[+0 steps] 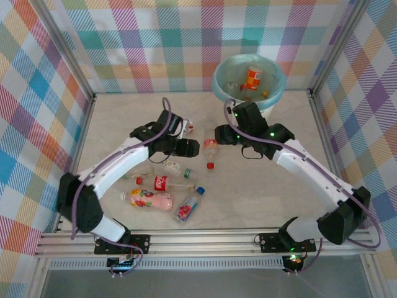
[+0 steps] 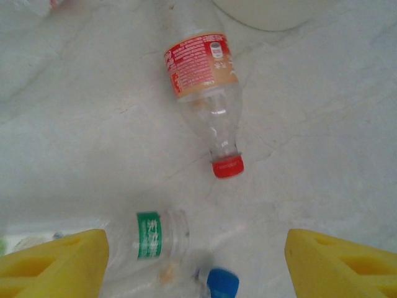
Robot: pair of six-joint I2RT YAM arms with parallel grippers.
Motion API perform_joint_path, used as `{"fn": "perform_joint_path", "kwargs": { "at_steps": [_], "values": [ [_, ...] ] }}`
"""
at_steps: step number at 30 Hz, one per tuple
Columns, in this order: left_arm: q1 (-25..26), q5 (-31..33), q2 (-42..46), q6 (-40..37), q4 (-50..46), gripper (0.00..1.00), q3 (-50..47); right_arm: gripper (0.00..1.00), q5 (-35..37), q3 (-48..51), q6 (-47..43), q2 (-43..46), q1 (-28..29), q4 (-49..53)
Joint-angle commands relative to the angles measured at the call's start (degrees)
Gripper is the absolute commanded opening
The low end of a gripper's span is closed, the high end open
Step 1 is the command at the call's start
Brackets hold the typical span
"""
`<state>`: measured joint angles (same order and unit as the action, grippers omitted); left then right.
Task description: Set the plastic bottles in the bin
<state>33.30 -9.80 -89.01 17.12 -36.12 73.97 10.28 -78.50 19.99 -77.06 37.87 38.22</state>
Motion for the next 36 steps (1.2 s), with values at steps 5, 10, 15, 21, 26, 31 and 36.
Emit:
{"fn": "perform_joint_path", "kwargs": {
  "at_steps": [5,10,15,21,26,31,36],
  "values": [
    [0.43,-2.5,-14.11,6.95,8.21,0.77,6.96,0.67,5.44,3.23,-1.87,9.84,0.36,-4.19],
    [0.45,-2.39,-21.73,6.96,7.37,0.77,12.36,0.69,5.54,5.07,-1.71,11.55,0.35,-3.9],
    [0.45,-3.74,-27.93,6.26,5.75,0.77,17.38,0.72,5.84,5.33,-2.47,11.75,0.37,-3.55],
    [0.45,-5.15,-32.66,6.16,5.19,0.77,20.2,0.75,6.06,6.5,-3.88,11.34,0.3,-5.16],
    [0.43,-7.11,-34.8,6.16,5.09,0.71,20.68,0.77,5.8,7.85,-4.51,10.75,0.28,-6.32],
    [0.21,-6.87,-33.27,5.73,5.04,0.65,19.54,0.78,4.72,7.77,-4.2,9.41,0.28,-6.4],
    [-0.38,-3.52,-26.32,4.22,4.7,0.63,15.26,0.78,3.74,5.84,-4.5,8.18,0.28,-6.53]
  ]
}}
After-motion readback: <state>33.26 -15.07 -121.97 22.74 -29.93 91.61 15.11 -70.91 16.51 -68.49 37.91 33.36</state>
